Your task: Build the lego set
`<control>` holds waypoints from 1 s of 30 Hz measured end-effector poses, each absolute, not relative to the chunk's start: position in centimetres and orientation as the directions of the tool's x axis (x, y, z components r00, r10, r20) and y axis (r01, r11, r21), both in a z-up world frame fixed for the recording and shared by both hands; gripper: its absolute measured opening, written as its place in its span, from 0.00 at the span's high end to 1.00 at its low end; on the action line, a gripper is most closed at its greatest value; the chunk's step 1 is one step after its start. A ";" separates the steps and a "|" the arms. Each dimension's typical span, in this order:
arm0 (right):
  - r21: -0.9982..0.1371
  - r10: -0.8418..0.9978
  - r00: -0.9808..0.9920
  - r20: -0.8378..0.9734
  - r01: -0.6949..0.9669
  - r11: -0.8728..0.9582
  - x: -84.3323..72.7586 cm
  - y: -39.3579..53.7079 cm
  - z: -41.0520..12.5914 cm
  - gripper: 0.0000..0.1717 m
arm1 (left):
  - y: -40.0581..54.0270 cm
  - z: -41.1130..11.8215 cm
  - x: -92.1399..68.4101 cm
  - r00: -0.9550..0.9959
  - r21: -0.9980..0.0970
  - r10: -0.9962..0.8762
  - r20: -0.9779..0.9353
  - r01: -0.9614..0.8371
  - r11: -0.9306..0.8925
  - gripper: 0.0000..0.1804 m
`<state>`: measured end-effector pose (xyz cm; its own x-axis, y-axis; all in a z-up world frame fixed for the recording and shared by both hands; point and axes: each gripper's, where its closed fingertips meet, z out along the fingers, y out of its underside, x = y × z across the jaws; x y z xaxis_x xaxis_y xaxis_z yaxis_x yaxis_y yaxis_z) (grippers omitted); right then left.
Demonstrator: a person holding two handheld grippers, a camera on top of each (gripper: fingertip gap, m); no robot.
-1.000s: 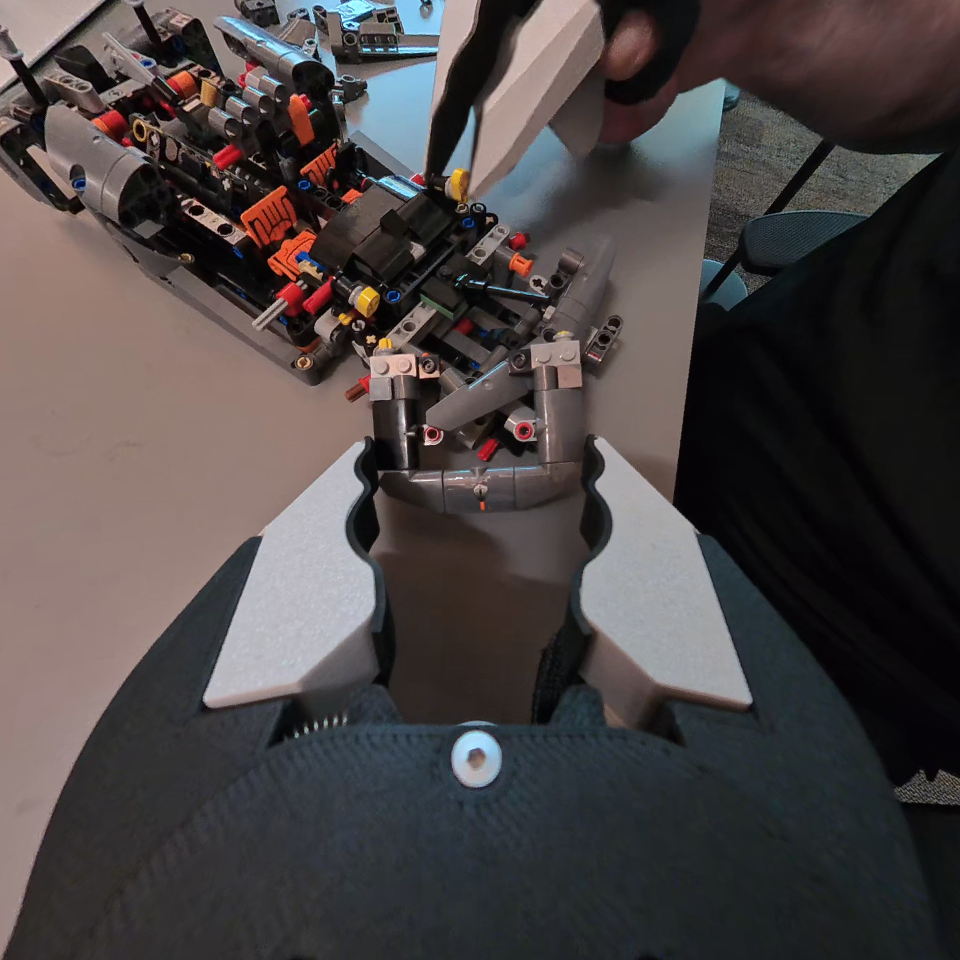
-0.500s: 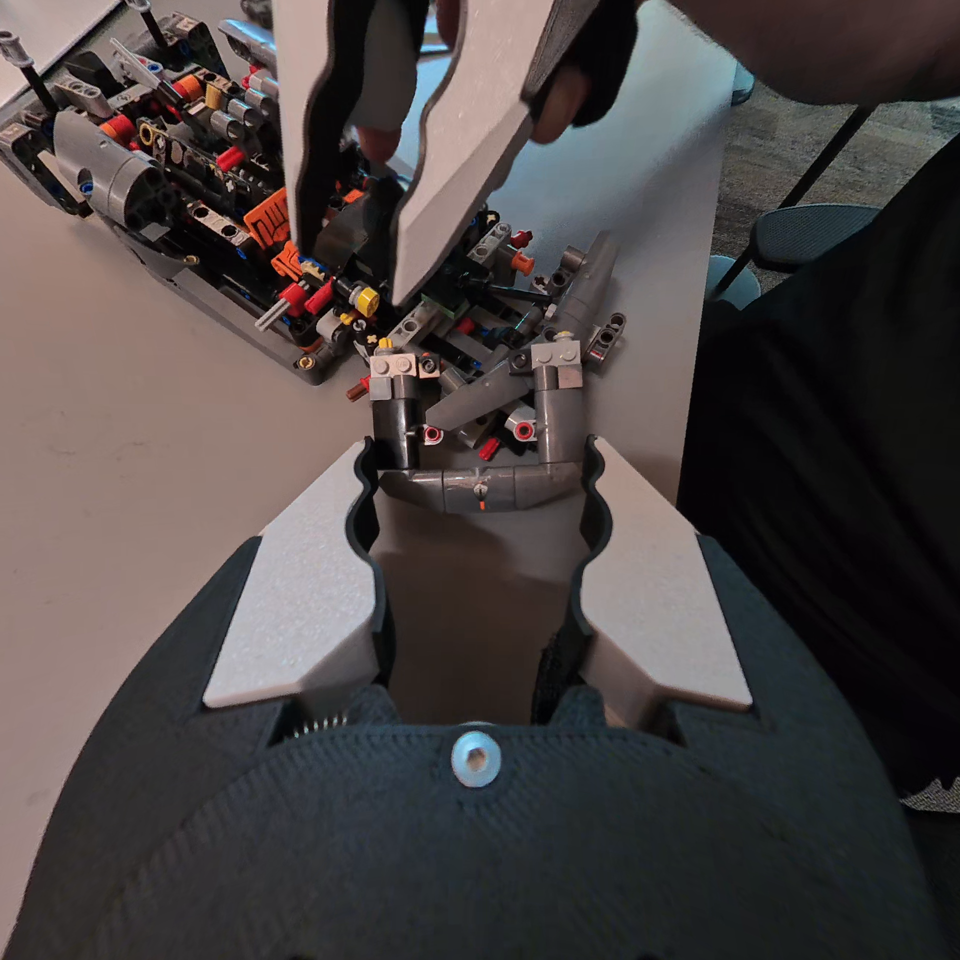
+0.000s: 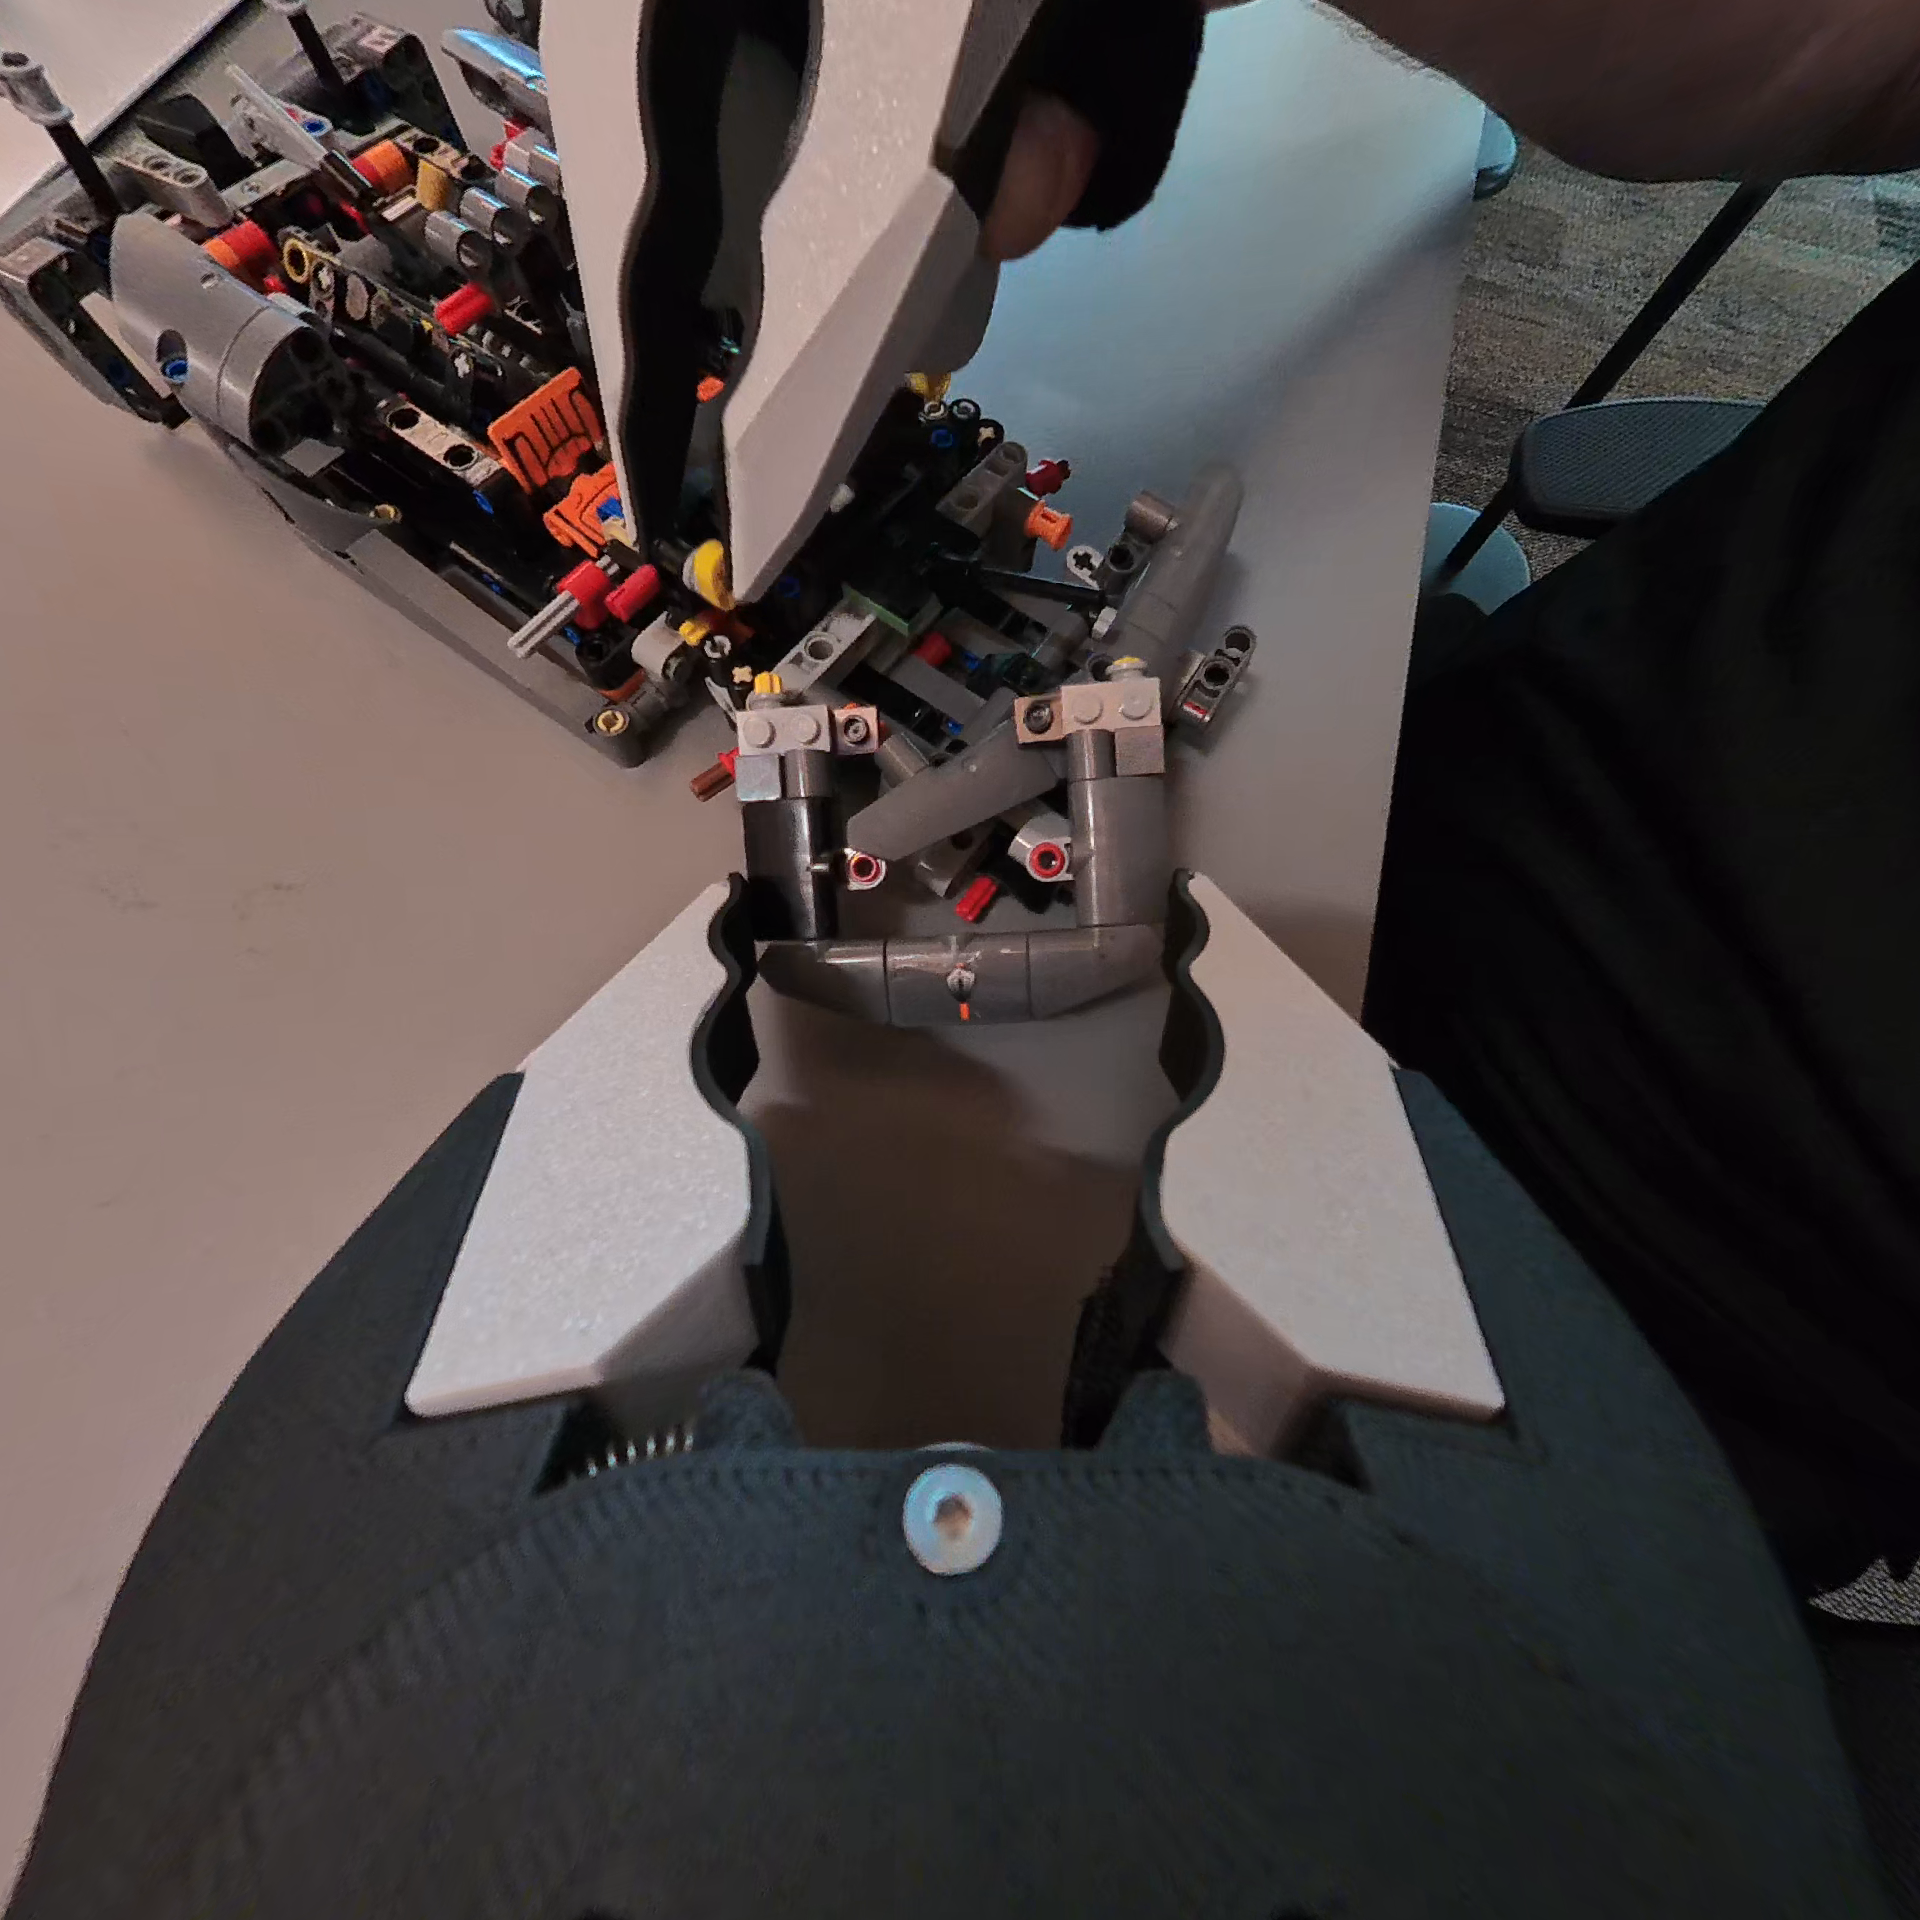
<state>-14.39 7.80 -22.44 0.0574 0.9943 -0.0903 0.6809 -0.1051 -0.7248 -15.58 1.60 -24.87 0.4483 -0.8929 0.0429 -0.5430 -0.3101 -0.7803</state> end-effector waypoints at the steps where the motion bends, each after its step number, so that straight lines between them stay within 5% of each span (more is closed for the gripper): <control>1: -0.728 0.992 0.060 -0.112 0.674 -0.123 -14.4 7.8 -22.4 0.93 | 1.6 -24.9 -15.6 0.448 -0.780 -0.893 0.045 -0.543 -0.312 0.57; 7: -0.774 0.989 0.076 -0.126 0.616 -0.146 -14.2 8.2 -20.9 0.83 | 1.9 -24.5 -15.8 0.470 -0.795 -0.882 0.032 -0.524 -0.307 0.57; 19: -0.863 0.988 -0.022 0.156 0.483 0.147 -11.1 3.7 -17.4 0.77 | 2.8 -20.3 -16.9 0.598 -0.876 -0.799 -0.063 -0.417 -0.243 0.58; 25: -0.843 0.883 0.107 0.457 0.368 0.392 -10.7 3.0 -13.9 0.71 | 4.4 -14.1 -13.2 0.555 -0.960 -0.801 0.225 -0.013 -0.279 0.58; 30: -0.837 0.823 0.206 0.530 0.283 0.468 -9.4 4.0 -10.4 0.68 | 4.8 -10.5 -10.4 0.350 -0.891 -0.825 0.444 0.270 -0.365 0.58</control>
